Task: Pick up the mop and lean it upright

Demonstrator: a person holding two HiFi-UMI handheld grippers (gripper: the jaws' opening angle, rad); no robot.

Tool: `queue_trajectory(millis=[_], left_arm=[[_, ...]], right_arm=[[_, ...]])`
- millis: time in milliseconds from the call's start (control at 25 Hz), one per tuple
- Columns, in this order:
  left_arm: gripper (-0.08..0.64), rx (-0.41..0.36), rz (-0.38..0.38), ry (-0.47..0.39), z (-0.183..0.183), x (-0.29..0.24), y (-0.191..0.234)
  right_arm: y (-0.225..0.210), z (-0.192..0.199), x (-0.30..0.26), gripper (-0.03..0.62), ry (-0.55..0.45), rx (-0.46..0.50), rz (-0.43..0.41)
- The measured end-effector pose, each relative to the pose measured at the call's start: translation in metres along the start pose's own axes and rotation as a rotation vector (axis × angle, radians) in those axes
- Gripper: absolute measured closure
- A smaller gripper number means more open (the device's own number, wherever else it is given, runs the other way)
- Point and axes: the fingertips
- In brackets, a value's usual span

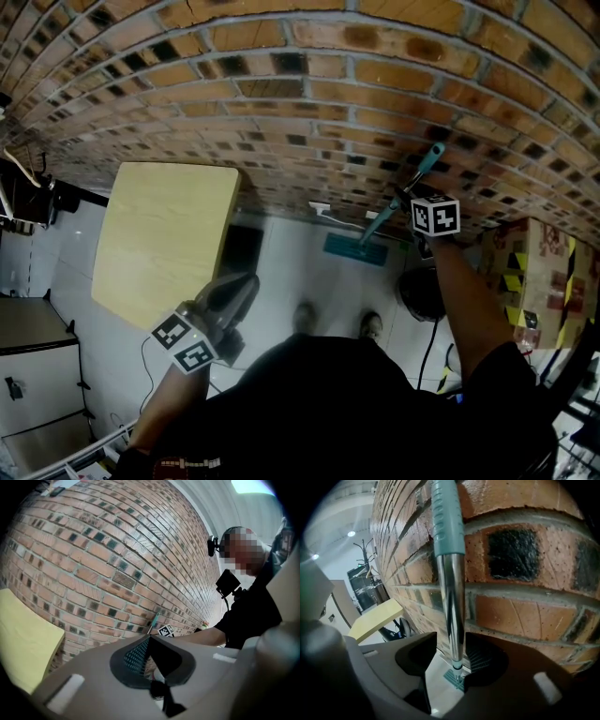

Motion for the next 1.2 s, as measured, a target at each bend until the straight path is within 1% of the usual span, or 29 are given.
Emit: queue_trajectory(millis=[80, 120, 200, 280, 440, 520, 600, 680, 760, 880, 1040, 1120, 1200], left_arm=[[0.565, 0.002, 0.002, -0.002, 0.0, 0.0, 0.0], [0.565, 0.003, 0.003, -0.002, 0.0, 0.0, 0.0], [0.565, 0.003, 0.007, -0.004, 0.0, -0.001, -0.001], [0.565, 0.003, 0.013, -0.008, -0.001, -0.002, -0.002], [0.565, 0.006, 0.032, -0.027, -0.005, -0.003, -0.003], [0.565, 0.001, 0.055, -0.035, -0.009, -0.001, -0.004], [0.565, -0.006, 0.082, -0.039, -0.013, 0.002, -0.003], [0.565, -0.012, 0.113, -0.04, -0.017, 0.008, 0.0], [0.565, -0.02, 0.155, -0.039, -0.023, 0.013, 0.003], [0.565, -0.049, 0.224, -0.03, -0.03, 0.019, 0.008], [0.565, -0.053, 0.304, -0.01, -0.035, 0.025, 0.006], [0.565, -0.058, 0.344, -0.002, -0.035, 0.025, 0.001], [0.565, -0.059, 0.362, -0.002, -0.033, 0.028, -0.006]], right_arm=[[0.007, 0.0, 0.003, 0.349, -0.003, 0.009, -0.018], [0.009, 0.001, 0.004, 0.342, 0.0, 0.016, -0.02], [0.009, 0.009, 0.005, 0.333, 0.018, 0.024, -0.005], [0.004, 0.018, 0.008, 0.319, 0.041, 0.015, 0.03], [-0.007, 0.038, 0.029, 0.319, 0.066, -0.051, 0.129], [-0.006, 0.052, 0.047, 0.335, 0.051, -0.112, 0.135], [0.006, 0.065, 0.069, 0.366, 0.009, -0.188, 0.105], [0.029, 0.071, 0.096, 0.432, -0.061, -0.256, 0.069], [0.054, 0.069, 0.124, 0.509, -0.145, -0.3, 0.045], [0.089, 0.06, 0.16, 0.577, -0.254, -0.332, 0.027], [0.134, 0.044, 0.202, 0.578, -0.367, -0.344, -0.01], [0.149, 0.037, 0.221, 0.578, -0.397, -0.331, -0.012], [0.163, 0.035, 0.236, 0.578, -0.405, -0.303, -0.019]])
Point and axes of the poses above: the fingertips, and each gripper's own axes: x backward along the fingers, y to its left, z out of its underside, and after that the axes turned 2 degrees about x, right-handed
